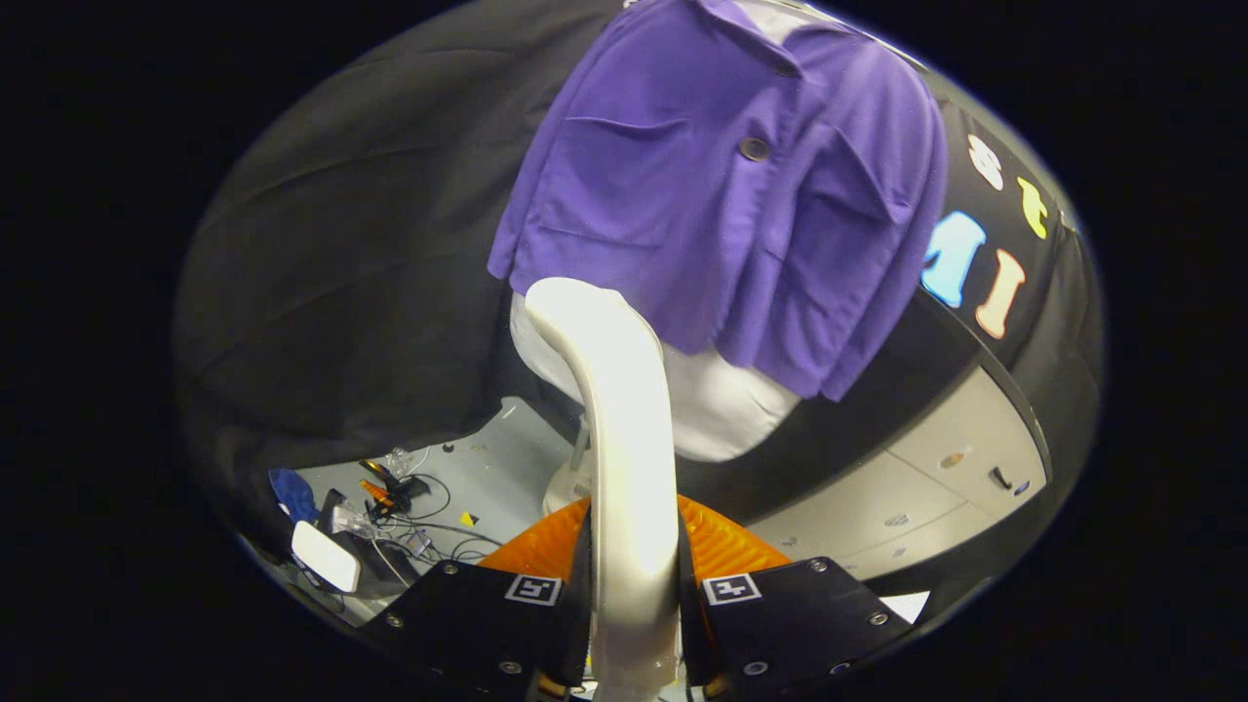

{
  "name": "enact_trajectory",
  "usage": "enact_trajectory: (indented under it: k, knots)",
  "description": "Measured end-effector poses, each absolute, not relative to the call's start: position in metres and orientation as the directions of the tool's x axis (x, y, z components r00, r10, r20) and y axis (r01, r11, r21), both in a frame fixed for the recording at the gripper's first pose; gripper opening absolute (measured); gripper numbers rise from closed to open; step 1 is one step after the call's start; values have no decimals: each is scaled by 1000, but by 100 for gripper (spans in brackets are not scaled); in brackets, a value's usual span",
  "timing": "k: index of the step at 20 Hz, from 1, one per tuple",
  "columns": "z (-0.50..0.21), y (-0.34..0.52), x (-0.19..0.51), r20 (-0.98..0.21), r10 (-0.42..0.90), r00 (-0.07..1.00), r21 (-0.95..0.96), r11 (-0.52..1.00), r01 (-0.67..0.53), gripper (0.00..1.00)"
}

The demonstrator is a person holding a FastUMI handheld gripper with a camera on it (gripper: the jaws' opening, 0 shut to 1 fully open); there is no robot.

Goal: Iron the clothes twice with a garment steamer, once on the left side and once on the right side.

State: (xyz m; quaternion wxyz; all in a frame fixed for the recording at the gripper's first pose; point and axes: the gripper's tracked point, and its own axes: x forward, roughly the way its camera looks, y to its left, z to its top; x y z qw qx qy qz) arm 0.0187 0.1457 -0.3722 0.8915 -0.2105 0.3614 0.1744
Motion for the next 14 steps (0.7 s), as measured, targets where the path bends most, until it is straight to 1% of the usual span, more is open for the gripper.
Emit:
enact_trajectory:
  k: [3, 6, 10, 14]
  knots:
    - [-340, 95, 7, -662, 165, 731, -187, 908, -375, 38]
    - [-286, 56, -1, -604, 166, 779, -125, 946, -299, 38]
    - [-212, 8, 11, -488, 163, 858, -76, 971, -227, 38]
    - [-133, -37, 28, -319, 144, 937, -94, 979, -182, 38]
